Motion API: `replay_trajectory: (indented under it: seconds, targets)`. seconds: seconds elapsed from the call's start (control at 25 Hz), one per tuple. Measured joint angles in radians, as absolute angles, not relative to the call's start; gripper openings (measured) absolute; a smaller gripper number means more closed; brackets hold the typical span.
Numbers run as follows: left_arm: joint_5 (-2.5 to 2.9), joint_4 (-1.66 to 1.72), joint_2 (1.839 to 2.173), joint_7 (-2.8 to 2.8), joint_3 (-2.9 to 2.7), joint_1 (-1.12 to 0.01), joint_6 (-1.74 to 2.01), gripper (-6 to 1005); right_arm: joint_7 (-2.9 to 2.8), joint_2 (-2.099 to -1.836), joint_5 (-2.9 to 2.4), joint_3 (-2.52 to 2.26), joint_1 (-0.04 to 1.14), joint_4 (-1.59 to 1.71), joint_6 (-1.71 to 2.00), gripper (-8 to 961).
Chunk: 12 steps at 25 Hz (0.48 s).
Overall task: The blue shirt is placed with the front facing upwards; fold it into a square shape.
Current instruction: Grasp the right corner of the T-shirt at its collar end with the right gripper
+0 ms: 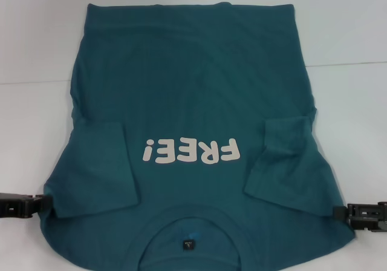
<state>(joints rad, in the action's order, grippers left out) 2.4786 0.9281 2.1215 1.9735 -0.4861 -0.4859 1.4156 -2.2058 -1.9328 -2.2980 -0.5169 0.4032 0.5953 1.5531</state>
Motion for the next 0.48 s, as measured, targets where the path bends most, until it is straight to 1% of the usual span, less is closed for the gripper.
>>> replay_trajectory:
  seconds: [0.48]
  targets:
    - [2.479, 0.928, 2.122, 1.972, -0.486, -0.488, 1.407, 49, -2.194, -1.955, -2.292, -0.522, 0.454, 0.595, 1.565, 926]
